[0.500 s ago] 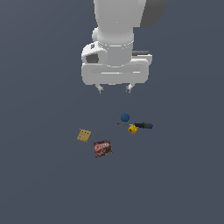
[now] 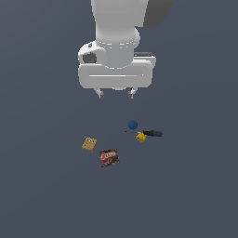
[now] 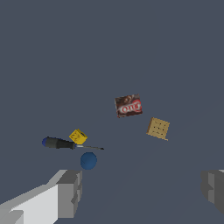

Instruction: Pick up a designated object from a clutter of objects.

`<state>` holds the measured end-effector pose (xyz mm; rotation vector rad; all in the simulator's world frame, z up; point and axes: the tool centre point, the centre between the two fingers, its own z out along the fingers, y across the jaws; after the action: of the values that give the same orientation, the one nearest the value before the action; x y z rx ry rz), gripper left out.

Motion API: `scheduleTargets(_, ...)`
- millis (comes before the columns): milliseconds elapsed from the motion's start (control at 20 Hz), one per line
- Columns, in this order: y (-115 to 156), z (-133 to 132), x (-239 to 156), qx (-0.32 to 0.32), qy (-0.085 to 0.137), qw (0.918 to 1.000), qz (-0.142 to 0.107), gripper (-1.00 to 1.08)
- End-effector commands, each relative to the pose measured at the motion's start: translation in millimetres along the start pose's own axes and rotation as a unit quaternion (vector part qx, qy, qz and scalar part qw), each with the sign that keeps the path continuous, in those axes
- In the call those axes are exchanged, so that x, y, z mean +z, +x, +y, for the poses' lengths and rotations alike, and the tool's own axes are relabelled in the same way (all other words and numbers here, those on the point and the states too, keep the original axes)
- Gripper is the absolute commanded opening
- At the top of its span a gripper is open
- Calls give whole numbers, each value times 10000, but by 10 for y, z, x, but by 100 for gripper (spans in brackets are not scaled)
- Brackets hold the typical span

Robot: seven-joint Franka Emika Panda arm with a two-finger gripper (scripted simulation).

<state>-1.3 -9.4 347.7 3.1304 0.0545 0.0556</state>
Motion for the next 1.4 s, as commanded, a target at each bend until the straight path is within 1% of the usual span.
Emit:
scheduleTargets(0, 10, 30, -9, -4, -20, 10000, 16, 100)
scheduleTargets(350, 7, 14, 16, 9, -15, 10000, 11, 100)
scheduleTargets(650, -5, -63, 228, 129, -21, 9999, -2, 100)
scheduleTargets(1050, -94, -270, 787, 453, -31, 9990, -34, 100)
scheduleTargets(1350, -284, -493, 1366, 803, -32, 9967, -69, 100)
